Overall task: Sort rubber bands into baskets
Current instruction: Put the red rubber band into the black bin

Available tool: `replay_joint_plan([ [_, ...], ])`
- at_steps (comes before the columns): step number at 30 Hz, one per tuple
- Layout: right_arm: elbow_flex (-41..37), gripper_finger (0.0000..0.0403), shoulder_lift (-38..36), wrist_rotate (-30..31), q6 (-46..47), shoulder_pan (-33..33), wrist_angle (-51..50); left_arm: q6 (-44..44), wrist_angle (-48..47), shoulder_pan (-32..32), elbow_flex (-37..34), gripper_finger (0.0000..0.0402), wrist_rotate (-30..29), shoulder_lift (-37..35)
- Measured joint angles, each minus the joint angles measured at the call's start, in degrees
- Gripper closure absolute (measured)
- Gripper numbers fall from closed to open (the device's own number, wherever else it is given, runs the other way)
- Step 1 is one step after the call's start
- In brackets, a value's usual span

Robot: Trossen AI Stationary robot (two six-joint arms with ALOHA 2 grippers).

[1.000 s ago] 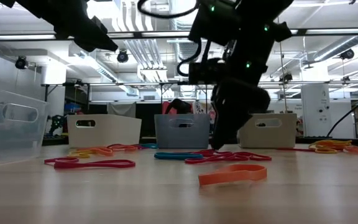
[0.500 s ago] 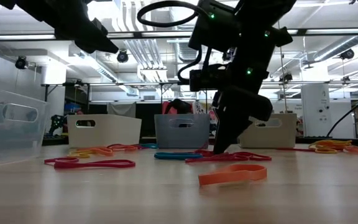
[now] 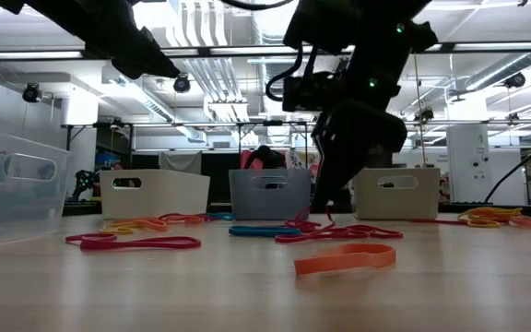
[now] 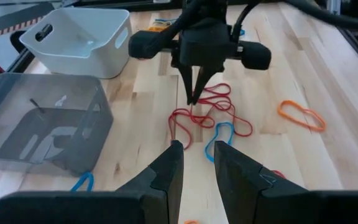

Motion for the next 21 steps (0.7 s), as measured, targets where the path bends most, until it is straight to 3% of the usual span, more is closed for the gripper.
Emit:
replay_joint_plan([
  [8, 0.37, 0.0394, -5.71, 1.46, -5.03, 0.0, 3.95, 2.74, 0.42, 0.0, 0.0, 0.0326, -0.12, 0.0],
  [21, -0.31, 0.0394, -14.61, 1.56, -17.6, 0.0, 19.13, 4.55, 0.74, 0.0, 0.01, 0.0326, -0.62, -1.1],
])
